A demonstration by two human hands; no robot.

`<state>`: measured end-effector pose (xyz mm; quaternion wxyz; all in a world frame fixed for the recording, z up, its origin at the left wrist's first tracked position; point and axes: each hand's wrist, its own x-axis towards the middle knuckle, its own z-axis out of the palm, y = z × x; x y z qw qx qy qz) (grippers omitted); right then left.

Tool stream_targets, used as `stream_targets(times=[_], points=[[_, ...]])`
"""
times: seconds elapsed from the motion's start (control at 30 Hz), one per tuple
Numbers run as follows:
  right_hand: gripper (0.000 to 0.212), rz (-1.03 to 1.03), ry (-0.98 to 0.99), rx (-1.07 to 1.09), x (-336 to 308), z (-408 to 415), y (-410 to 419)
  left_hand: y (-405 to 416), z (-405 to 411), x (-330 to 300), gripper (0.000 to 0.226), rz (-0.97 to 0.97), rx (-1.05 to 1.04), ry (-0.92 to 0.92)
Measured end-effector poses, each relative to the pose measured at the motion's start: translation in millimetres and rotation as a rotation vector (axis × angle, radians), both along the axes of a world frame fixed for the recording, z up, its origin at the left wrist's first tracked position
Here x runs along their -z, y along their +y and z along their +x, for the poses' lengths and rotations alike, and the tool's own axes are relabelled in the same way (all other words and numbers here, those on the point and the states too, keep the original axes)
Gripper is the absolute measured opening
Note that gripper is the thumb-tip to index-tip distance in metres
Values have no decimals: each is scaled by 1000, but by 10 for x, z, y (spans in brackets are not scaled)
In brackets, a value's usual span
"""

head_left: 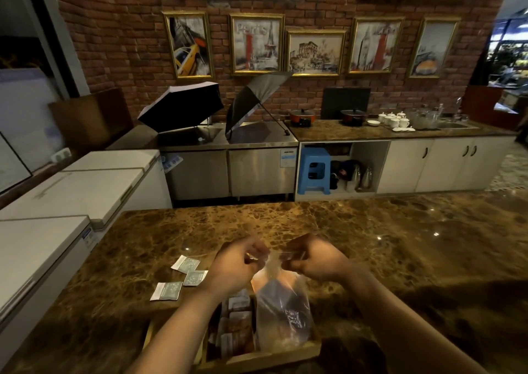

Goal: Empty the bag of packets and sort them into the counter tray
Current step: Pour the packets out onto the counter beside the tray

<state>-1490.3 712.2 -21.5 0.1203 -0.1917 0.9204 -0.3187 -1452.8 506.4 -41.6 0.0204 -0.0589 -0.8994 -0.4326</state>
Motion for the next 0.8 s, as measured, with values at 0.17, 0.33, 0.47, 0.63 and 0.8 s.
stream_targets(times=[0.17,0.33,0.47,0.63,0.8], points=[[23,-28,42,25,15,-30,55,50,-32,-24,37,-15,-28,-2],[16,-102,73,9,-99,-77,60,44,-62,-161,41,34,-42,58],[11,-207,96,24,-168,-99,70,-1,-42,-199,65,28,-56,72],[7,-325,123,73,-171,-89,124,-66,9,-28,64,6,-37,-90],[4,-412,118,105,-184,-59,250,-93,26,117,57,64,-40,-148]])
